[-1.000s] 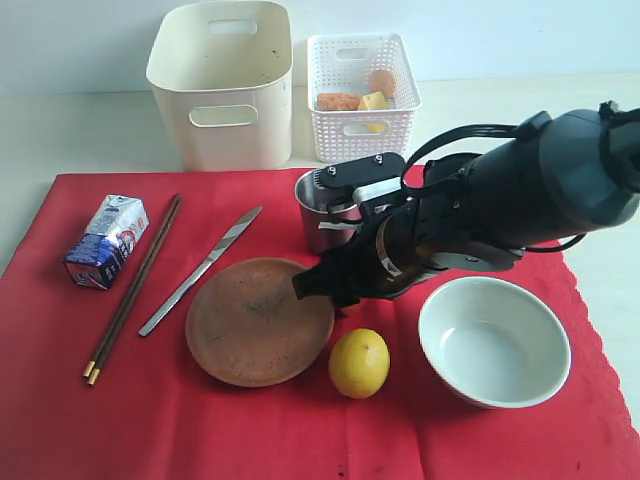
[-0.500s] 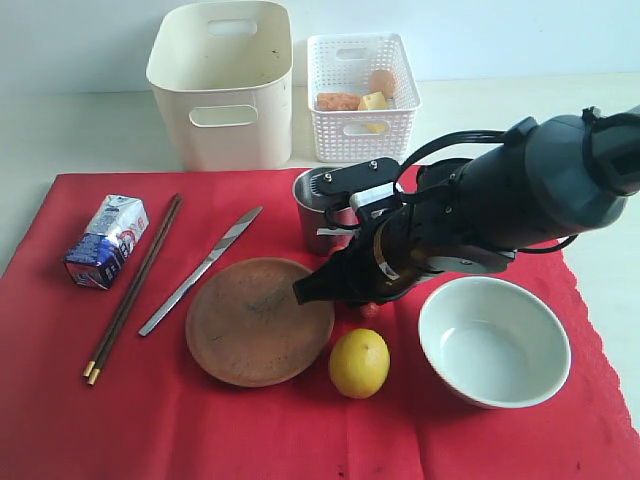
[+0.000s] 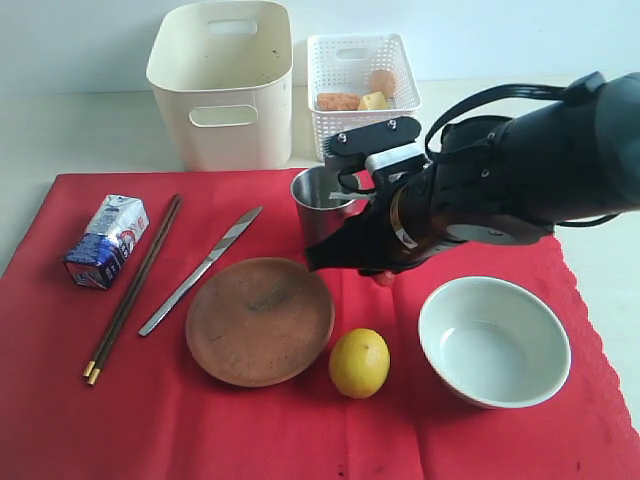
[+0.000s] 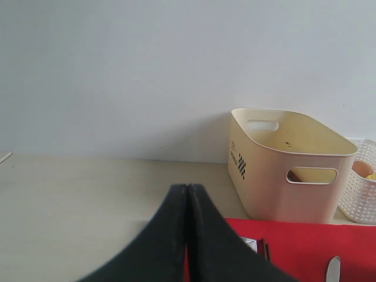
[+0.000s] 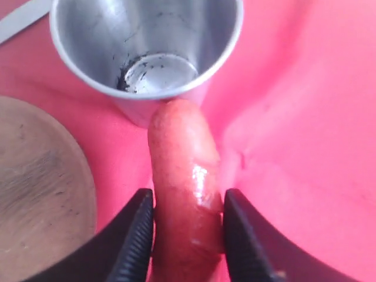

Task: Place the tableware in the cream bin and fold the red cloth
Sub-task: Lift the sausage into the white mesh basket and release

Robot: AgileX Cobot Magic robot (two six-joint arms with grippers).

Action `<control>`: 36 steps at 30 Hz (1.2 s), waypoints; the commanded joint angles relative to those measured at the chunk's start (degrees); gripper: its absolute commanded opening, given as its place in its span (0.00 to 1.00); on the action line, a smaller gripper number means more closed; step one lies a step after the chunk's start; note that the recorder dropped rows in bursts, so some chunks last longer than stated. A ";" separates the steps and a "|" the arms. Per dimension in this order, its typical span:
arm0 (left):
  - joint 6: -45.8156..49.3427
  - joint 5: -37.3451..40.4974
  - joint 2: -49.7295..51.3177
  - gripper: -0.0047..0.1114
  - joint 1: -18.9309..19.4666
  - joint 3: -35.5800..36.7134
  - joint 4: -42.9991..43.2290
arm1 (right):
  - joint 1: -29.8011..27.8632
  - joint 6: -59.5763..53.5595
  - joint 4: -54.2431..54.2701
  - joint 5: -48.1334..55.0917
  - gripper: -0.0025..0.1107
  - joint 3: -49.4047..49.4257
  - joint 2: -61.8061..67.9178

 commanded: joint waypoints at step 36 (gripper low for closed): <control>-0.12 0.06 -0.32 0.05 0.14 -0.11 -0.05 | -15.63 44.35 -57.56 -4.34 0.02 -13.09 1.30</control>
